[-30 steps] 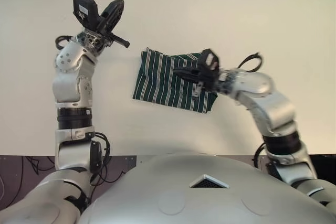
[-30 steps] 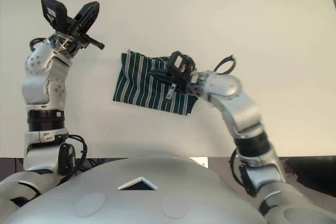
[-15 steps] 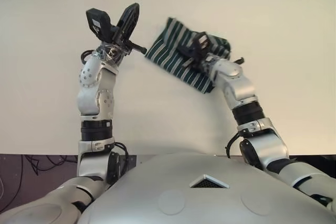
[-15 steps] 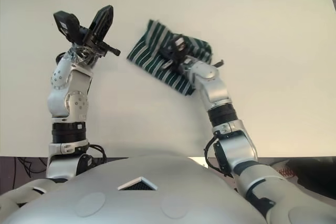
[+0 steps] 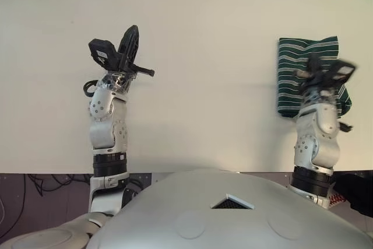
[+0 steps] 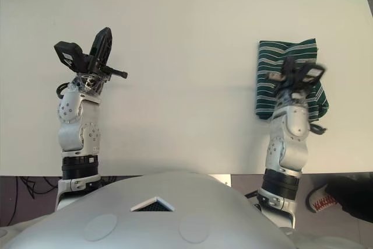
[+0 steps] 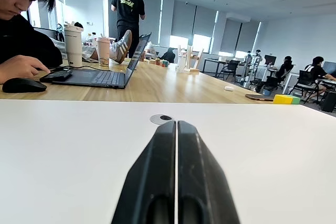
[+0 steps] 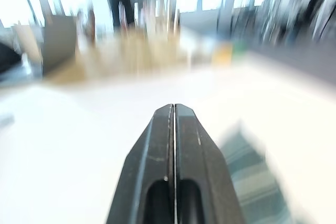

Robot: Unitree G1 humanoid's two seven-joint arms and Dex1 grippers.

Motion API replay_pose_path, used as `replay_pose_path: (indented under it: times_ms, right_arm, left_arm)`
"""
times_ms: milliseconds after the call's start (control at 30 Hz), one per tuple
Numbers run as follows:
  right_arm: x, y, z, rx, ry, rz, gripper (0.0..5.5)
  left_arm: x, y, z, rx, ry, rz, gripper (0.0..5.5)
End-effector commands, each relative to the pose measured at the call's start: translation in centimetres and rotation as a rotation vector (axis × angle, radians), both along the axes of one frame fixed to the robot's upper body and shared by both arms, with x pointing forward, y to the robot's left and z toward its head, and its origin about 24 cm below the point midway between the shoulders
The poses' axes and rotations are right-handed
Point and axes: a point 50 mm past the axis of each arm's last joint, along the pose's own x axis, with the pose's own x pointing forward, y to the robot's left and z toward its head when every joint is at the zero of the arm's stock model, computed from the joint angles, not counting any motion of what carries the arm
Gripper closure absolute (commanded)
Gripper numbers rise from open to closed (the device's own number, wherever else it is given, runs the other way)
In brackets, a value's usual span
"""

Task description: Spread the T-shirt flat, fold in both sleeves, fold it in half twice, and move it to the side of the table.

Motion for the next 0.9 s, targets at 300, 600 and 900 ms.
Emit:
replay_pose_path:
  times_ms: [300,600,900]
  right_arm:
    - [-4.4,-2.3,2.7,-0.227,0.000,-0.061,5.49]
    - [-6.7,-0.3,5.6,-0.323,0.060,0.015,5.49]
    - [-8.1,3.2,3.6,-0.359,0.226,0.157,5.49]
  left_arm:
    - [-4.2,0.5,1.5,0.345,0.024,-0.012,5.50]
    - [-6.5,0.6,4.7,0.377,0.025,-0.009,5.50]
    - [-5.2,2.5,6.3,0.385,-0.031,0.015,5.50]
